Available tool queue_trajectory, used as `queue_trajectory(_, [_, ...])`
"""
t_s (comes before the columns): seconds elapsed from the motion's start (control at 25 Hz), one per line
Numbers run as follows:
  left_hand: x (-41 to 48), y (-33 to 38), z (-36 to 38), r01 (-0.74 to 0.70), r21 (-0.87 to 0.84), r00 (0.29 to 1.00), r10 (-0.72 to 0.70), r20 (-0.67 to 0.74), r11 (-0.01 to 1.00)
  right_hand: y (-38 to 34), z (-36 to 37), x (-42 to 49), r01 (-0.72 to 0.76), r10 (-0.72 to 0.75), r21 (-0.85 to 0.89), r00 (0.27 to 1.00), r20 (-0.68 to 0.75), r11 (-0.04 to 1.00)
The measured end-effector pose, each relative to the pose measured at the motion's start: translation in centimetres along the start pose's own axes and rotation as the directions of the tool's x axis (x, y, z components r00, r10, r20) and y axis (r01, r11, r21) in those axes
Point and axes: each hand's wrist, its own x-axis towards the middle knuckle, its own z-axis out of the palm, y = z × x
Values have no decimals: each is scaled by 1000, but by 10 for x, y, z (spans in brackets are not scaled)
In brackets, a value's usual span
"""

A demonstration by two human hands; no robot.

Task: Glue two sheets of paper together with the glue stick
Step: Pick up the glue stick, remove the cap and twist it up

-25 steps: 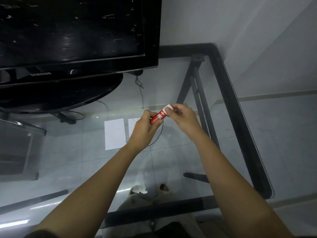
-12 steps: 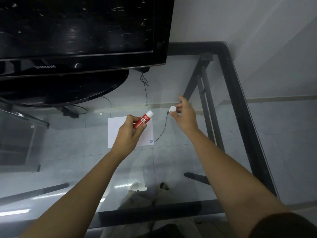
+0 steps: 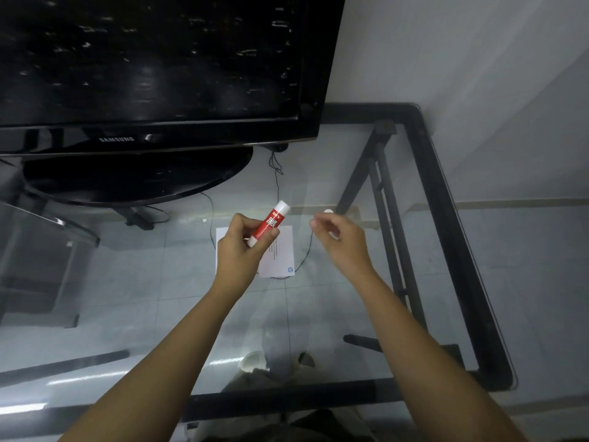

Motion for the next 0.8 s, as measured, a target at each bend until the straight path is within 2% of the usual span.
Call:
queue_trajectory(0.12, [-6, 12, -1, -26, -81, 1000, 26, -7, 996, -28, 7, -21, -80, 61, 206, 993, 101, 975])
queue_trajectory(0.24, [-11, 17, -4, -53, -123, 998, 56, 19, 991, -47, 8, -25, -77, 30, 357, 990, 134, 931])
queue_trajectory(0.44, [-20, 21, -6, -155, -120, 983, 165, 77, 981, -58, 8, -30, -78, 22, 425, 991, 133, 902])
queue_trajectory(0.52, [-22, 16, -6, -58, -162, 985, 83, 152, 985, -56, 8, -30, -101, 59, 447, 992, 107, 889])
queue_trajectory(0.56, [-23, 16, -7, 98, -275, 976, -38, 217, 956, -55, 8, -31, -107, 70, 450, 993, 99, 887])
queue_trajectory(0.64, [-23, 14, -10, 390, -507, 910, -237, 341, 769, -56, 8, -33, -98, 65, 444, 994, 88, 891])
queue_trajectory(0.68, [-23, 13, -12, 440, -571, 892, -263, 368, 693, -57, 8, -34, -87, 56, 445, 995, 83, 891])
queue_trajectory(0.72, [-23, 14, -13, 447, -600, 890, -264, 371, 663, -59, 9, -35, -78, 49, 447, 996, 77, 891])
queue_trajectory(0.8, [-26, 15, -14, 382, -633, 919, -206, 335, 674, -64, 9, -36, -67, 47, 459, 997, 54, 886])
